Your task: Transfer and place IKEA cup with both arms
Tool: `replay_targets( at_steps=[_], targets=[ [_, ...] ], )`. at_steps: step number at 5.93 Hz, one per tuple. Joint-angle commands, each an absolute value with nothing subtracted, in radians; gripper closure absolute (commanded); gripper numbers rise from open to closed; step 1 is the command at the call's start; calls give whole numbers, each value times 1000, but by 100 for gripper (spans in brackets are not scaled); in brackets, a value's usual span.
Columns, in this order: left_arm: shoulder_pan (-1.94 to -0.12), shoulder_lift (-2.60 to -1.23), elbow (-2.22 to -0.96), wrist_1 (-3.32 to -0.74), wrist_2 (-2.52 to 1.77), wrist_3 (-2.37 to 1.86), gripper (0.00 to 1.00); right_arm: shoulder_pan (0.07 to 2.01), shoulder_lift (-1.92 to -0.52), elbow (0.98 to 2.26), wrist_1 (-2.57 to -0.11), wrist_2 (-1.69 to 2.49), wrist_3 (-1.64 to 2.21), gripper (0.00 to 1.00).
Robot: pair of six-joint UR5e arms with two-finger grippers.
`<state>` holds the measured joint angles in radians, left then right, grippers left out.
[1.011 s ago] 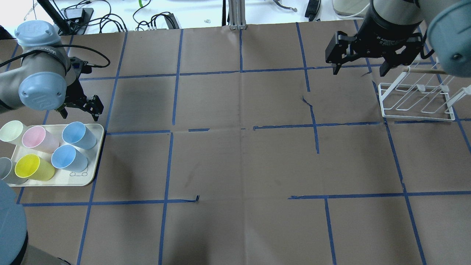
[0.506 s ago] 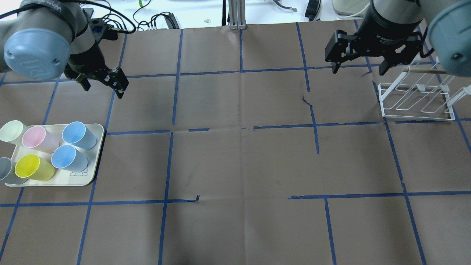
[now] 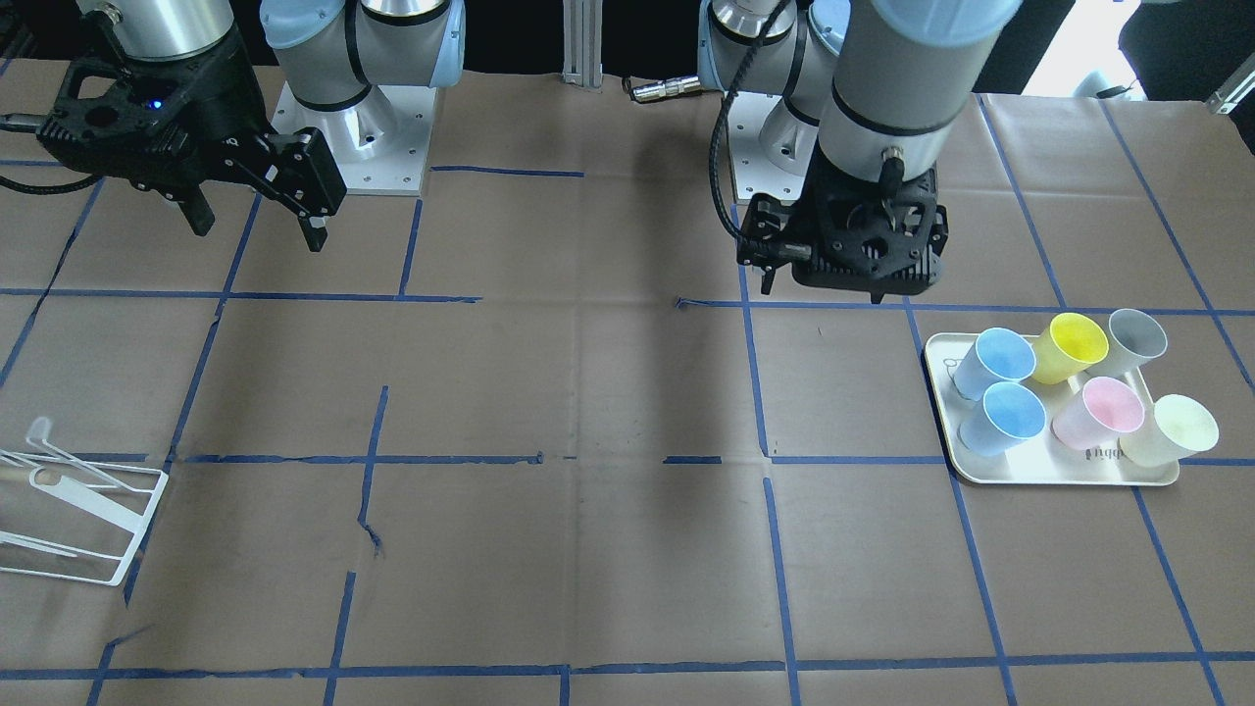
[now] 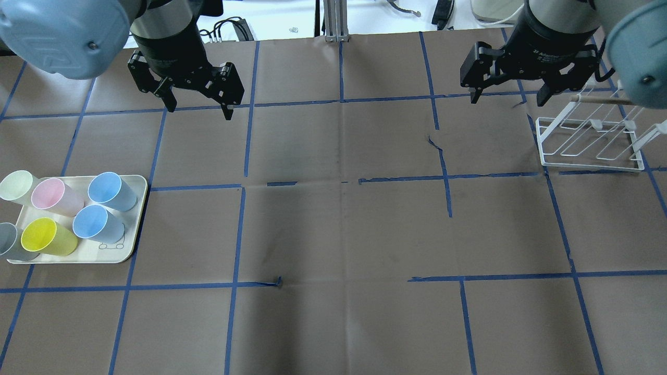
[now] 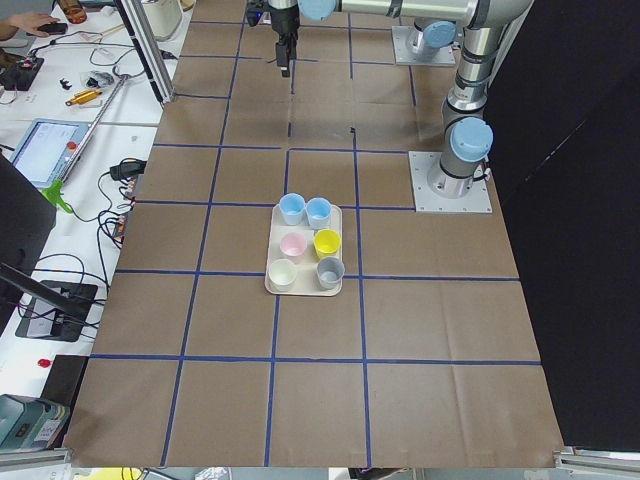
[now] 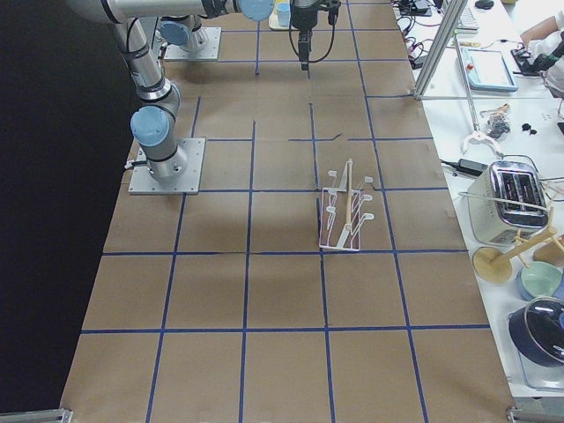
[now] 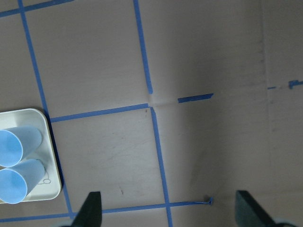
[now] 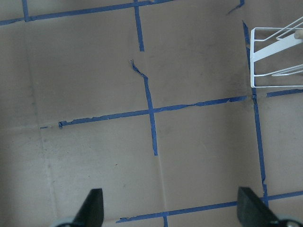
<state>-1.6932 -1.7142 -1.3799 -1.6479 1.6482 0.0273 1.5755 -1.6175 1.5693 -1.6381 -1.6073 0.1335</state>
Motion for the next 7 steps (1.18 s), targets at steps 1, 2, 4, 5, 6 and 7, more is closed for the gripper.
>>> replay_targets(
  at_steps=[1,2,4,5,6,7],
  targets=[
    [-1704,-1703,-1374,-1587,1598,29,2,1575,-1620,1569,-1612,-1605,133,0],
    [-1691,-1680,-1408,-1566,1592,32,2,1575,-1620,1569,-1576,-1605,133,0],
    [-1658,-1666,-1419,-1558,1592,32,2,1575,-1623,1569,-1568,-1603,132,0],
    [-1654,-1664,-1419,-1563,1592,31,2,1575,-1623,1569,-1568,-1603,133,0],
    [-1655,-1664,-1420,-1563,1592,32,2,1575,-1623,1569,-1569,-1601,133,0],
    [-1654,-1664,-1419,-1563,1592,31,2,1577,-1621,1569,-1569,-1601,132,0]
  ],
)
